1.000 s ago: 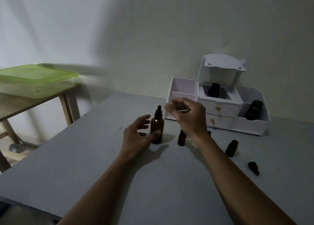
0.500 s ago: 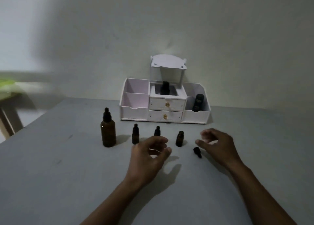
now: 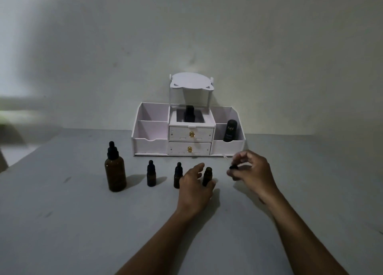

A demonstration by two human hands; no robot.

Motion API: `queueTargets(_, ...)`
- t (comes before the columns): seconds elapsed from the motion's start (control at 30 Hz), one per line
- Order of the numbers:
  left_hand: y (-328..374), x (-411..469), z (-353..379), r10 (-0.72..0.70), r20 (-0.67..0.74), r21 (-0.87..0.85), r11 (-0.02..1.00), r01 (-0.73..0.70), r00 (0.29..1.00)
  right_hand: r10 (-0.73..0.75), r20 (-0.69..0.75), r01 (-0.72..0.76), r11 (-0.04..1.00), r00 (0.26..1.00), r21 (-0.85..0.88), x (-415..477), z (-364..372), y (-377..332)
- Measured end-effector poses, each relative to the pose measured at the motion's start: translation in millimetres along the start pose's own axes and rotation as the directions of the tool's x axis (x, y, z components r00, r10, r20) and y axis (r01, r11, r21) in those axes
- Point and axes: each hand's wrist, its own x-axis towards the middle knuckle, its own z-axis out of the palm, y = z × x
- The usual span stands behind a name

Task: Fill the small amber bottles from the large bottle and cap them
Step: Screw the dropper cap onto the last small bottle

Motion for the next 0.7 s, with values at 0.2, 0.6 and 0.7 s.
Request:
queueTargets(0.2,-5,3,-4,-0.011,0.014,-0.063,0.998,0.012,1.0,-0.056,0.045,0.044,0.973,0.997,0.227,21,13,-12)
queueTargets(0.6,-5,0,-4,0.027,0.029,-0.084,0.996,-0.024,0.999,-0.154,0.105,0.14,0.982,0.982,0.129,18,28,3)
queueTargets(0.7,-4,-2,-2,0.048,-0.008,-0.064,0.997,-0.048,0.999,-0.195,0.14,0.193,0.981,0.971,0.032,18,34,5)
